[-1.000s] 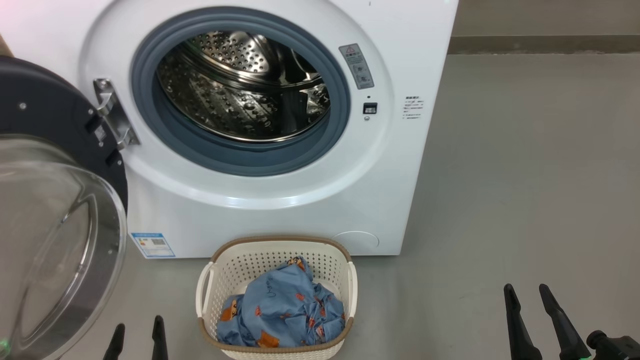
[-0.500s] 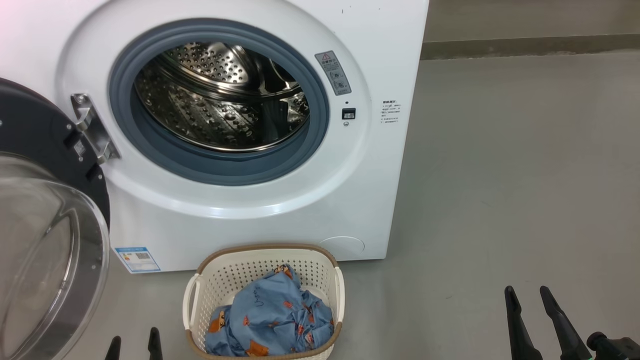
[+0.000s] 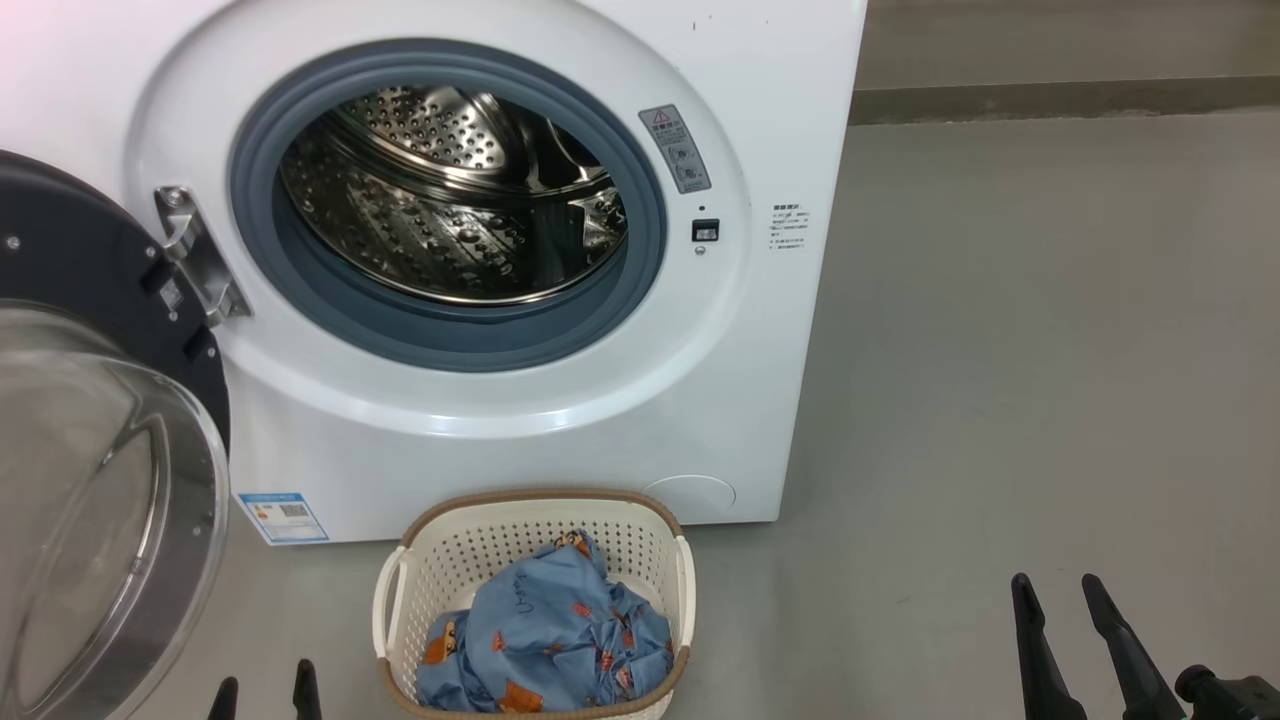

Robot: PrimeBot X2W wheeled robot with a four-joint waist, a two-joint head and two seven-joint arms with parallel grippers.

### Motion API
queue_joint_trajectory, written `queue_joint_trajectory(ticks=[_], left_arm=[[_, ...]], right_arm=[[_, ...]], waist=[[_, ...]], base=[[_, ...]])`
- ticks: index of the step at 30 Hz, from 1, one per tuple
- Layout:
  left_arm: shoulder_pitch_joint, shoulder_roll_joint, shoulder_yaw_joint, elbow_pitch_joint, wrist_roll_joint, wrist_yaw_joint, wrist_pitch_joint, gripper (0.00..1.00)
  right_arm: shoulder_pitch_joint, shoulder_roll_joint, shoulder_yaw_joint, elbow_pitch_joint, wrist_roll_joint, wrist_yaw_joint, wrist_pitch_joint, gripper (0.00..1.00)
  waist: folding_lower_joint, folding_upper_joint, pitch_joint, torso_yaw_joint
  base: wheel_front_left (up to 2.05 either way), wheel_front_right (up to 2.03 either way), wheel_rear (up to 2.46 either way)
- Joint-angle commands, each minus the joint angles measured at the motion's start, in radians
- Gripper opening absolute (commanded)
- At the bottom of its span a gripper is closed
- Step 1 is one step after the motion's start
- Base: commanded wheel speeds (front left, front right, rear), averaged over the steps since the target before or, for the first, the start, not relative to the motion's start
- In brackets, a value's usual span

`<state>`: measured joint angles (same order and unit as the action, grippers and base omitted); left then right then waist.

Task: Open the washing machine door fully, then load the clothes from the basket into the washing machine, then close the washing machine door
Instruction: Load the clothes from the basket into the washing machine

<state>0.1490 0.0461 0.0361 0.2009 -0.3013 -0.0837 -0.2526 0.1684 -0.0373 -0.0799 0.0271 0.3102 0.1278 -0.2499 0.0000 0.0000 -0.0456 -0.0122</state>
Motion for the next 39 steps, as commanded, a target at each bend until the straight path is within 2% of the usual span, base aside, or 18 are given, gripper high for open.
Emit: queue_joint_trajectory(ticks=[1, 14, 23, 29, 39], left_arm=[[-0.010, 0.004, 0.029, -0.022, 0.014, 0.005, -0.009, 1.00], [-0.002, 0.004, 0.029, -0.006, 0.023, 0.017, -0.009, 1.00], [-0.001, 0.004, 0.030, 0.001, 0.030, 0.024, -0.009, 1.00], [-0.004, 0.004, 0.020, -0.018, 0.074, 0.026, -0.009, 1.00], [0.003, 0.004, -0.003, -0.015, 0.061, 0.017, -0.009, 1.00]], right_arm=[[-0.017, -0.013, 0.021, -0.020, -0.008, 0.003, -0.012, 1.00], [-0.017, -0.013, 0.027, -0.013, -0.006, 0.003, -0.012, 1.00], [-0.018, -0.014, 0.030, -0.013, 0.000, 0.003, -0.012, 1.00], [-0.020, -0.014, 0.028, -0.015, 0.004, 0.003, -0.012, 1.00], [-0.020, -0.014, 0.022, -0.013, 0.011, 0.003, -0.012, 1.00]], waist=[[0.0000, 0.0000, -0.001, 0.005], [0.0000, 0.0000, -0.011, 0.016], [0.0000, 0.0000, -0.011, 0.019], [0.0000, 0.0000, -0.007, 0.020], [0.0000, 0.0000, 0.000, 0.026]], base=[[0.00, 0.00, 0.00], [0.10, -0.11, 0.00], [0.92, -1.43, 0.51], [1.35, -1.53, 0.19], [0.39, -0.39, 0.00]])
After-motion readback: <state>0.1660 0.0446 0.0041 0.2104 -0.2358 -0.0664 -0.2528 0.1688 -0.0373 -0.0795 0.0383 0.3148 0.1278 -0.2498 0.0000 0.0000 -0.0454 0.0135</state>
